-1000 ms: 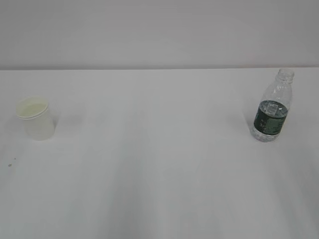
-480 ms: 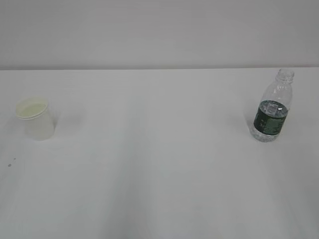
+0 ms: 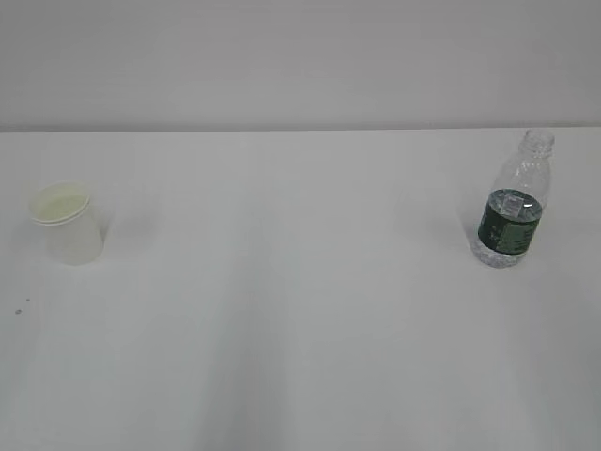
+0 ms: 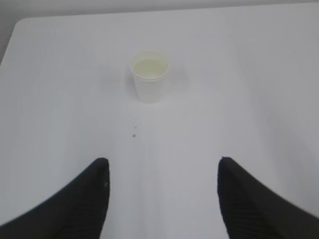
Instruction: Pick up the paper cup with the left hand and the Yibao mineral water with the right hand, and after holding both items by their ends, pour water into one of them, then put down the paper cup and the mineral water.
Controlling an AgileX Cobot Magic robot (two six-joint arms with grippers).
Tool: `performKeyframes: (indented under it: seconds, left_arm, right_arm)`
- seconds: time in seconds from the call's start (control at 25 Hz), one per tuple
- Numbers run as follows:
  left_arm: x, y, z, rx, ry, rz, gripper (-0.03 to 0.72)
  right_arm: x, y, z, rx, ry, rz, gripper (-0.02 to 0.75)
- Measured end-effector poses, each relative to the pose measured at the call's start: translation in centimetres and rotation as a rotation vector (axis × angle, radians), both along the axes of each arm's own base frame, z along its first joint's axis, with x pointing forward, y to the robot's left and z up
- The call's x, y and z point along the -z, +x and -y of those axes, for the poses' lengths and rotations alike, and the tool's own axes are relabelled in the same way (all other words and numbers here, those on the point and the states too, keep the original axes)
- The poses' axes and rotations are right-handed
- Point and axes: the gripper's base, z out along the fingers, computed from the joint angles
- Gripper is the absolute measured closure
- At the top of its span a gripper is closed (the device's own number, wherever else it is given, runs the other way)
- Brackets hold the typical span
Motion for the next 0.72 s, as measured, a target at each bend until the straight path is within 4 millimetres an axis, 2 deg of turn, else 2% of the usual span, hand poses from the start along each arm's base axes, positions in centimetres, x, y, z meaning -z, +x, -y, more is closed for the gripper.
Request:
performKeyframes:
  seconds: [0.28,0.72]
  left_arm:
    - [0.7,-0.5,0.3,0.025,-0.027,-0.092,0.207]
    - [1.4,-1.2,0.5,0.045,-0.03,-0.202,0.221]
  right_arm:
    - [0.4,-0.8,0.0,-0.006,0.012,-0.039,0.147]
    - [0.7,-1.1,-0.2,-0.008,0.031,-0.081,0.147]
